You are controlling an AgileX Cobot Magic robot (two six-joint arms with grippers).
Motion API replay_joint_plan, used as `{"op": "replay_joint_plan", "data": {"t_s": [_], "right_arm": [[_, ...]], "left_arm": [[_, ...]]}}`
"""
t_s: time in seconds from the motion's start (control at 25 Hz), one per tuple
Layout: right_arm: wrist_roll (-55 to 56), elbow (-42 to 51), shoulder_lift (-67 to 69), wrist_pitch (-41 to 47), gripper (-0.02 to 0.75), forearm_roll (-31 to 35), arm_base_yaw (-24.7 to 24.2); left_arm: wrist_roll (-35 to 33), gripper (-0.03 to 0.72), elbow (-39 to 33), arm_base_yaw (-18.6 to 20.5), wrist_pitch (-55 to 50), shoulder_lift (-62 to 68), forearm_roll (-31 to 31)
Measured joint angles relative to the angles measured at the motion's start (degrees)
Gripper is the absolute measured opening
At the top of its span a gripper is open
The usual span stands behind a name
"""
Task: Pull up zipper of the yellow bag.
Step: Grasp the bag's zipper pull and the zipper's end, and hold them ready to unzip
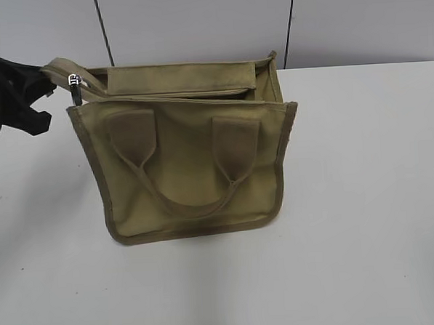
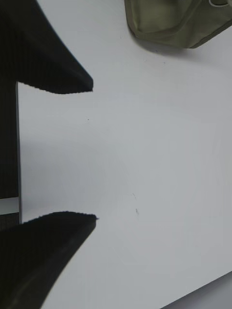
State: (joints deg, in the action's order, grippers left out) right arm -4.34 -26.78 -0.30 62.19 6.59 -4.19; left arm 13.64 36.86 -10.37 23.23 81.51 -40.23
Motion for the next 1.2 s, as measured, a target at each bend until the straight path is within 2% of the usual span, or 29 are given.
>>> {"op": "replay_joint_plan", "data": {"t_s": [0.2,0.4,0.6,0.92,1.08,1.2], "right_arm": [[0.0,0.0,0.0,0.0,0.583,0.0,0.0],[0.0,0.0,0.0,0.0,0.583,0.0,0.0],[0.0,0.0,0.0,0.0,0.583,0.0,0.0],[2.4,-1.1,1.7,-0.3,0.583,0.2,1.4],[2.8,-3.8,8.3,-8.5,0.583,2.2,1.5],[1.2,-4.1,15.3,-16.0,0.583,7.8,1.5]], "left_arm": [[4.8,-0.001,2.0,-1.2,-1.9,-0.7,-5.4],[5.9,-0.001,3.7,-2.8,-4.1,-1.7,-6.0],[9.1,-0.001,4.8,-2.8,-4.4,-2.2,-6.3],[9.7,-0.001,5.0,-2.9,-4.3,-2.4,-6.3],[9.7,-0.001,5.0,-2.9,-3.1,-2.4,-6.4],[9.8,-0.001,5.0,-2.9,-2.7,-2.4,-6.6]]}}
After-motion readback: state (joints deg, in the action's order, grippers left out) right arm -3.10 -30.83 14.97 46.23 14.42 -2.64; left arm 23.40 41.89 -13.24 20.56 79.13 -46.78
